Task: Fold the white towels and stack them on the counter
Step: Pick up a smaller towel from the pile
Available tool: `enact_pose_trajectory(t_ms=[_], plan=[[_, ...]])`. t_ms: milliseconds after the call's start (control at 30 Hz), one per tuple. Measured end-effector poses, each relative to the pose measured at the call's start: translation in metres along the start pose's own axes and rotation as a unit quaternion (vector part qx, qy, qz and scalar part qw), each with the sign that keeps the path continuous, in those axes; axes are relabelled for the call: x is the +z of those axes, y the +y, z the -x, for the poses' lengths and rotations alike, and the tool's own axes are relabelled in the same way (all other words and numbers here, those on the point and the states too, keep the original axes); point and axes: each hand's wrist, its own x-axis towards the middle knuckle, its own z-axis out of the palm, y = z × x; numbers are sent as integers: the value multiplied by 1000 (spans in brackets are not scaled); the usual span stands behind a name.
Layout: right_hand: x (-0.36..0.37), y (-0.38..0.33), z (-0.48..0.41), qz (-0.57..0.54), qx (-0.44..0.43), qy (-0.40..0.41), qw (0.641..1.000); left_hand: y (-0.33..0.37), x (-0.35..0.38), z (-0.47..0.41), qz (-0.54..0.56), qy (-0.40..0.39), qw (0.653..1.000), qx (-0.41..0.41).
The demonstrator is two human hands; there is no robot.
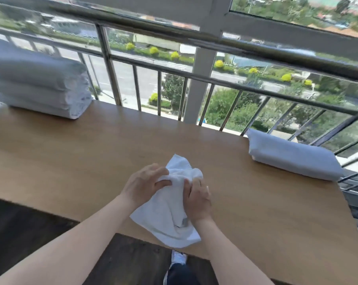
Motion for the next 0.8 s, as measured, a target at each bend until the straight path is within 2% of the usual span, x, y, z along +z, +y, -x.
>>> enact_pose_trajectory(t_ms=[467,700,800], plan=[[163,-101,-83,-18,-60,-130,990,-178,-61,3,-49,-46,985,-158],[229,-175,-140,-33,-113,-225,967,-243,-109,-1,-77,-3,965,-250],[245,-199,-159,-13,-169,-235,957,-257,-117,8,-75,18,950,-302]])
